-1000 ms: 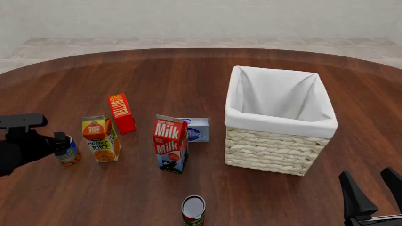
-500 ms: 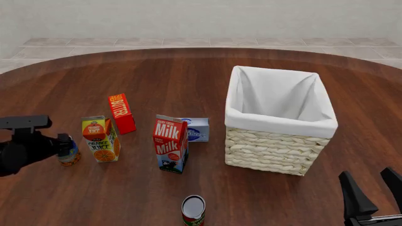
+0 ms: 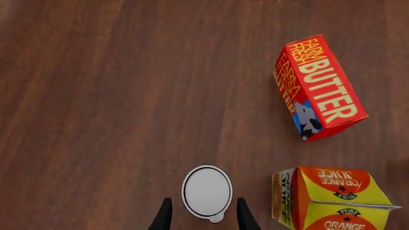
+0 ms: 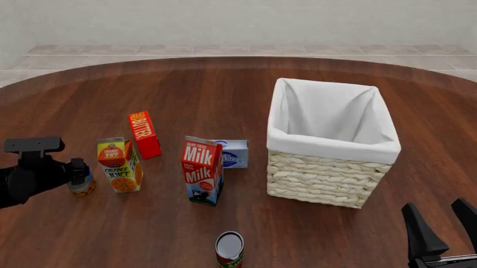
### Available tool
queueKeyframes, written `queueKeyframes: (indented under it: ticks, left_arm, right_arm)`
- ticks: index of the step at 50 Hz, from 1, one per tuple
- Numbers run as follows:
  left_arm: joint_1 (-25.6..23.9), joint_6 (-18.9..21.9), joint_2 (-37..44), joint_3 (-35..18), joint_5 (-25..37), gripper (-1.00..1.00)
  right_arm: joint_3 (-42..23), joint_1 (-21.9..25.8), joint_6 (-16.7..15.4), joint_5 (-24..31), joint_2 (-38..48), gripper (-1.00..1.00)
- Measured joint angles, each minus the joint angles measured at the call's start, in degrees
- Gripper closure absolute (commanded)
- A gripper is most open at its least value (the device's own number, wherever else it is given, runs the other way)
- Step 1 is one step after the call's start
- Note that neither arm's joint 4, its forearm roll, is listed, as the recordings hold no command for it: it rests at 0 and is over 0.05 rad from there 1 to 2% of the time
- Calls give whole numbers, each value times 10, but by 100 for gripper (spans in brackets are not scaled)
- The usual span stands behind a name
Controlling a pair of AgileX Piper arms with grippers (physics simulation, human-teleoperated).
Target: Pick up the alphabet soup and the tomato sauce, and put them in the basket.
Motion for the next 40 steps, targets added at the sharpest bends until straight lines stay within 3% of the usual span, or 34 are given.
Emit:
queueKeyframes:
  ticks: [40]
  left_arm:
    - [-9,-8,45,11,-41,-100]
  right_arm:
    - [0,0,0,0,0,-100]
